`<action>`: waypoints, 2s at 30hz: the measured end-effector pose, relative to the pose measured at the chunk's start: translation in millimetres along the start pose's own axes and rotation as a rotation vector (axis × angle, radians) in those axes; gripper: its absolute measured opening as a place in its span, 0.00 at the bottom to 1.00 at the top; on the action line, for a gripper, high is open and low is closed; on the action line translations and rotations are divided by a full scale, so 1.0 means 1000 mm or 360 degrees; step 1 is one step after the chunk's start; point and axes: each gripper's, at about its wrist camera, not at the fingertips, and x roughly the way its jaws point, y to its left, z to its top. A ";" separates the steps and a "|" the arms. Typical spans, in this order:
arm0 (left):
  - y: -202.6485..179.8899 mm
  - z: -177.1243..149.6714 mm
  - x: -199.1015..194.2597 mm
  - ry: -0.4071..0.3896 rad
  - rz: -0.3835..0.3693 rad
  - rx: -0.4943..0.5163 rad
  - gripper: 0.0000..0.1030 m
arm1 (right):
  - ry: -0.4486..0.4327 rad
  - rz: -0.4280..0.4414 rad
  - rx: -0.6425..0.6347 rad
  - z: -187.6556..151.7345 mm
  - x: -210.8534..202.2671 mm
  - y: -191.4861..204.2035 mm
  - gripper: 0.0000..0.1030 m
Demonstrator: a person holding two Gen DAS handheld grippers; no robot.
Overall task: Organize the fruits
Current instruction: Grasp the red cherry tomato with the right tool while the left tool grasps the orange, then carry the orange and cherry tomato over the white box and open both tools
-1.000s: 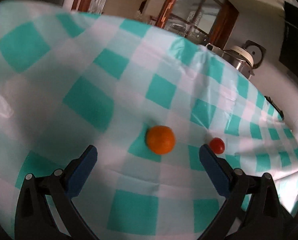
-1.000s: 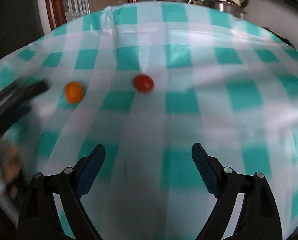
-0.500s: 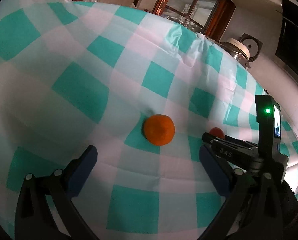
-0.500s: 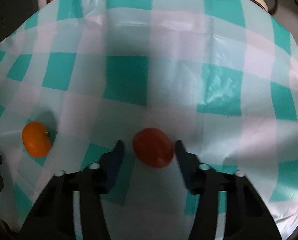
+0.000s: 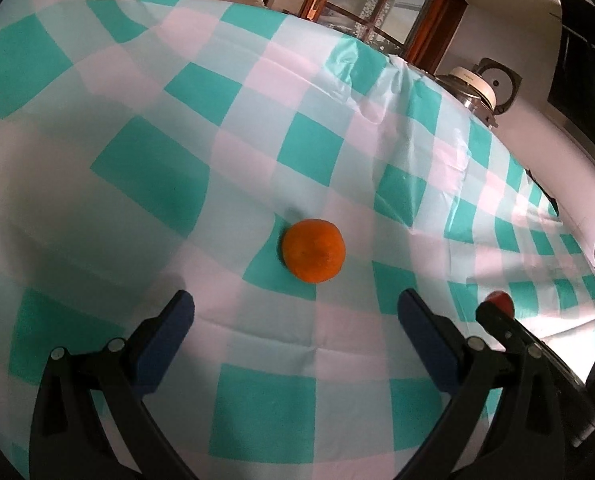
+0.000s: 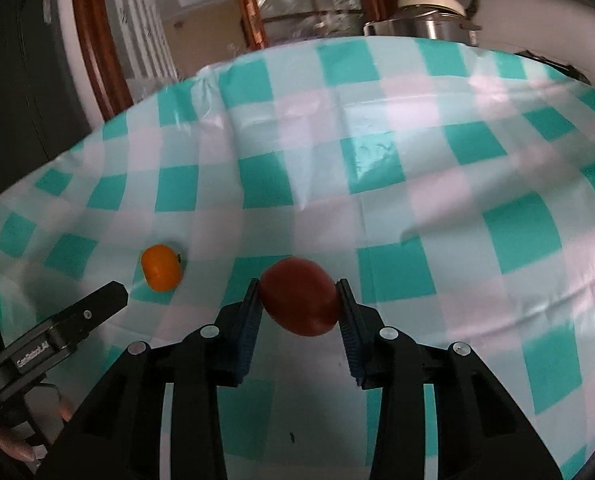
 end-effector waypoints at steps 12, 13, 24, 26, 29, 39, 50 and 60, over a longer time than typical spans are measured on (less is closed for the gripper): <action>-0.035 0.030 0.055 0.0110 0.0154 0.0277 0.87 | -0.0100 0.0067 -0.0025 0.001 -0.011 0.006 0.37; -0.041 0.030 0.059 0.0117 0.0188 0.0339 0.85 | -0.0104 0.0065 -0.0042 0.001 -0.011 0.008 0.37; -0.032 0.032 0.074 0.0228 0.0145 0.0318 0.44 | -0.0129 0.0045 -0.0128 -0.001 -0.012 0.020 0.37; -0.029 0.032 0.072 0.0223 0.0119 0.0298 0.44 | -0.0126 0.0062 -0.0084 -0.001 -0.011 0.015 0.37; -0.025 0.032 0.070 0.0212 0.0088 0.0272 0.44 | -0.0124 0.0092 -0.0001 0.001 -0.009 0.007 0.37; -0.021 0.030 0.038 0.0135 -0.0024 0.0124 0.44 | -0.0061 0.0098 0.0316 -0.002 -0.011 -0.028 0.37; -0.081 -0.067 -0.069 0.0182 -0.0118 0.0494 0.44 | -0.0102 0.0078 0.0277 -0.075 -0.156 -0.034 0.37; -0.151 -0.172 -0.127 0.0253 -0.0253 0.0905 0.44 | -0.0163 -0.0097 0.0262 -0.148 -0.261 -0.084 0.37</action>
